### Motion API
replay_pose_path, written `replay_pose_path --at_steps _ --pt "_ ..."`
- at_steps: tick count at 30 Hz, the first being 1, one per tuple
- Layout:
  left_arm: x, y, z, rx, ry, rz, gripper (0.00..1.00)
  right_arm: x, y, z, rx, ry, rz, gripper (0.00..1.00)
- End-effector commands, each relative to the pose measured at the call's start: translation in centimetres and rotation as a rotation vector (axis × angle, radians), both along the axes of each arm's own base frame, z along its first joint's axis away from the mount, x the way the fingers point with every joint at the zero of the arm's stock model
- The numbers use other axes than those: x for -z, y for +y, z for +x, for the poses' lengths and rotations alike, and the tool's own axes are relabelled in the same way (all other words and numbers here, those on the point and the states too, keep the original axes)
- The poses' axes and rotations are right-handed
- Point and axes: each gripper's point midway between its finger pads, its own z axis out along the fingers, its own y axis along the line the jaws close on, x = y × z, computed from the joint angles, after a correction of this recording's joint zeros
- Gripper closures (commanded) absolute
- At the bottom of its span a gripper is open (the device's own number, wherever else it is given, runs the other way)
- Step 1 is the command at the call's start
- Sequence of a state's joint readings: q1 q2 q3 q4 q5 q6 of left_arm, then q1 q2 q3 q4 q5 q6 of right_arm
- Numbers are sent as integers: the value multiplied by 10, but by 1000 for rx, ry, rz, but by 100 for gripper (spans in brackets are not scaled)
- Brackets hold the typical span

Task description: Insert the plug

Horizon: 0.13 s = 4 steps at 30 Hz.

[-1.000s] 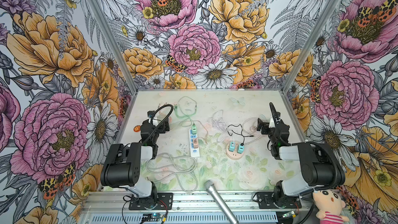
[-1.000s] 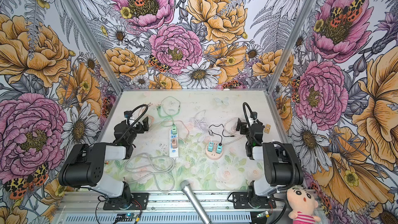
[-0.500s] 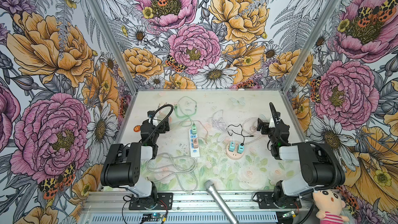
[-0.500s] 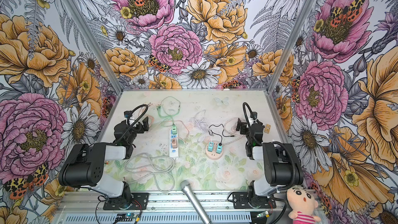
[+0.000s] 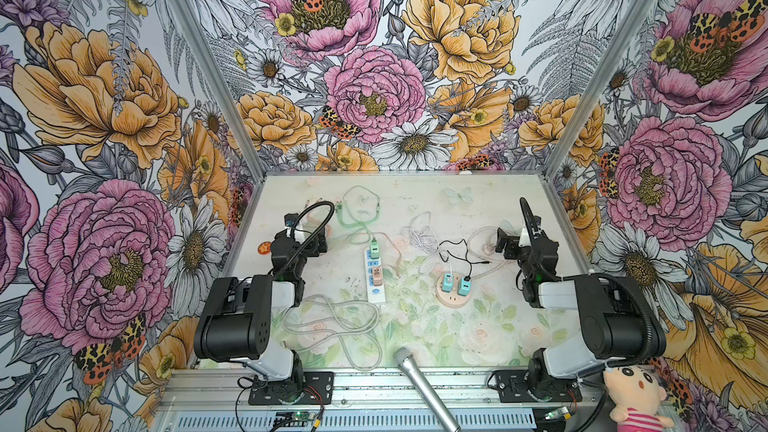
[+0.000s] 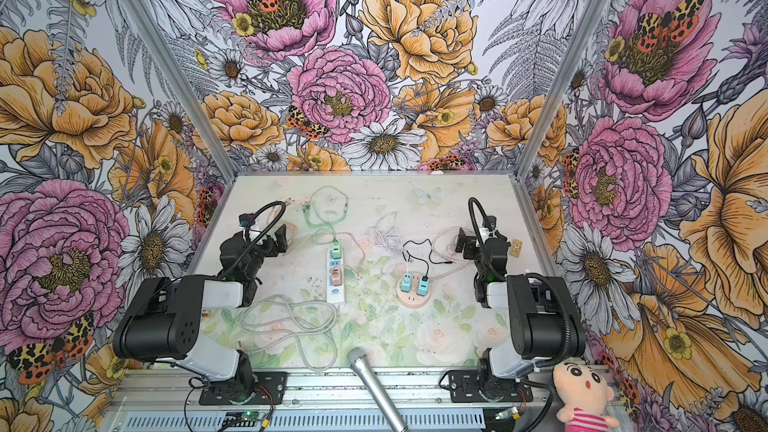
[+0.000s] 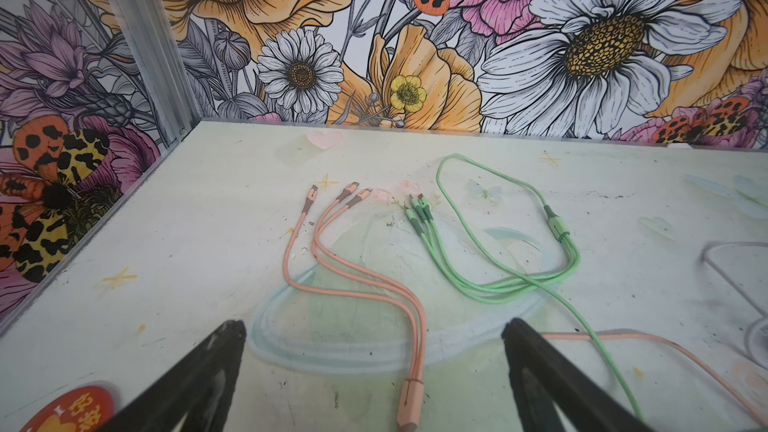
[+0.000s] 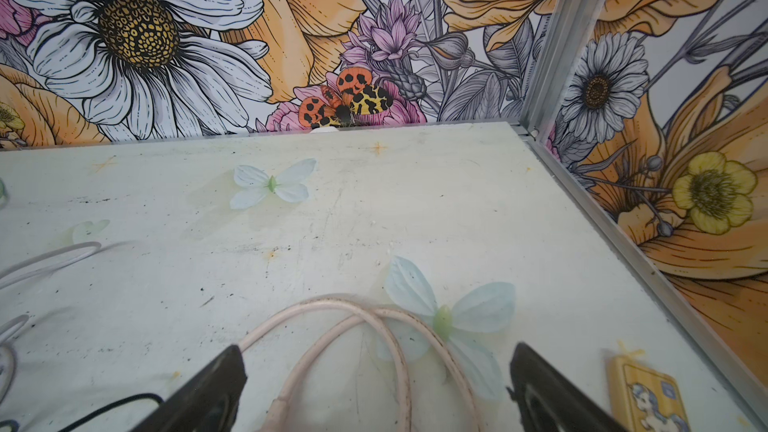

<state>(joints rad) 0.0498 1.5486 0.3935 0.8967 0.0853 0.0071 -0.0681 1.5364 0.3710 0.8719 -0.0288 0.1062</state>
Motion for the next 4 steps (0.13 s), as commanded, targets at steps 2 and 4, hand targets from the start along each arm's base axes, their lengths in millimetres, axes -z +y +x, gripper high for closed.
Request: replay_pose_path --at_steps 2,4 --pt "-2 2 -1 -12 -19 8 1 -8 0 6 8 -19 -18 0" --pt "-3 2 -1 -12 -20 8 1 -9 1 6 6 -26 -18 0"
